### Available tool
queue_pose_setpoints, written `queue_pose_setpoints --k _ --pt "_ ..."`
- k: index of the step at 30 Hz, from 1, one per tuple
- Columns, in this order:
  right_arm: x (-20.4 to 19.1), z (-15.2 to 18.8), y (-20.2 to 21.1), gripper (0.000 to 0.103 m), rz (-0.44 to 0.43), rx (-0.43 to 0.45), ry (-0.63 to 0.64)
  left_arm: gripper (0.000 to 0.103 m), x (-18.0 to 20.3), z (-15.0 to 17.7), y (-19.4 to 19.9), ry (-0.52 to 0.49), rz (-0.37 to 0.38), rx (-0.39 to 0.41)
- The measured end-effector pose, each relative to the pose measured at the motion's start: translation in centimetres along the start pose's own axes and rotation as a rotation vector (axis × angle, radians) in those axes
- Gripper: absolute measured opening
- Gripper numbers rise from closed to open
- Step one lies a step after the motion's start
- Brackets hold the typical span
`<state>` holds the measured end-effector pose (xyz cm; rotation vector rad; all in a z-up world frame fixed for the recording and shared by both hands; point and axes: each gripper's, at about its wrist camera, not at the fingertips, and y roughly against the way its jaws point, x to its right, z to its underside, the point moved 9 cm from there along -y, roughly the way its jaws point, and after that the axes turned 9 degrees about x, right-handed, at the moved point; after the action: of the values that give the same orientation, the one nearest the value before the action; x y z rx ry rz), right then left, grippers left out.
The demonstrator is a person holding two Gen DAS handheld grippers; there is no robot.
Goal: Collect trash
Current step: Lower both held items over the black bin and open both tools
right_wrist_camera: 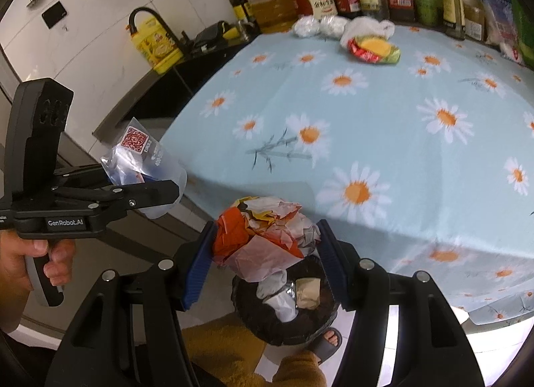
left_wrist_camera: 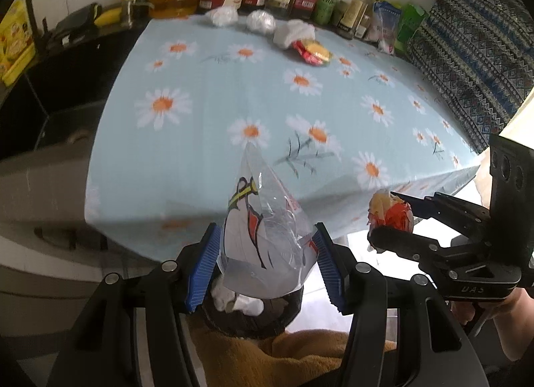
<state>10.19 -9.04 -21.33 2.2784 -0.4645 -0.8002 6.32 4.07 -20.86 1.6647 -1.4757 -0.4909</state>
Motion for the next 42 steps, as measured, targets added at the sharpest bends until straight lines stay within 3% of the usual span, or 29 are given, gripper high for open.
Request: queue_pose_setpoints --k 19,27,36,38,40,42 --pt "0.6 7.5 -4.4 0.061 -0.009 -0.201 -0.03 0.055 -1.9 8.3 -4.3 0.131 -0.005 -0.176" --pt "0.7 8.6 -5.4 0.061 -0.007 -0.239 -0.037 0.055 -2.8 10.8 -6.1 0.163 -0.005 -0.25" --pt "1.0 8.8 -6.2 0.062 -0.003 -0.261 -0.051 0.056 -3.1 11.7 -7.0 0.172 -0.004 -0.273" --pt "1.0 8.8 -6.3 0.064 0.002 -0.264 -0.056 0.059 -3.2 11.8 -7.1 0.177 -0.006 -0.28" --pt "1.0 8.8 -6.3 0.071 -0.003 -0.264 -0.071 0.07 -3.4 11.7 -7.1 0.183 -0.018 -0.277" --pt "1.2 8.7 -6.2 0.076 0.001 -0.262 -0.08 0.071 -3.5 11.6 -7.1 0.199 -0.015 -0.278"
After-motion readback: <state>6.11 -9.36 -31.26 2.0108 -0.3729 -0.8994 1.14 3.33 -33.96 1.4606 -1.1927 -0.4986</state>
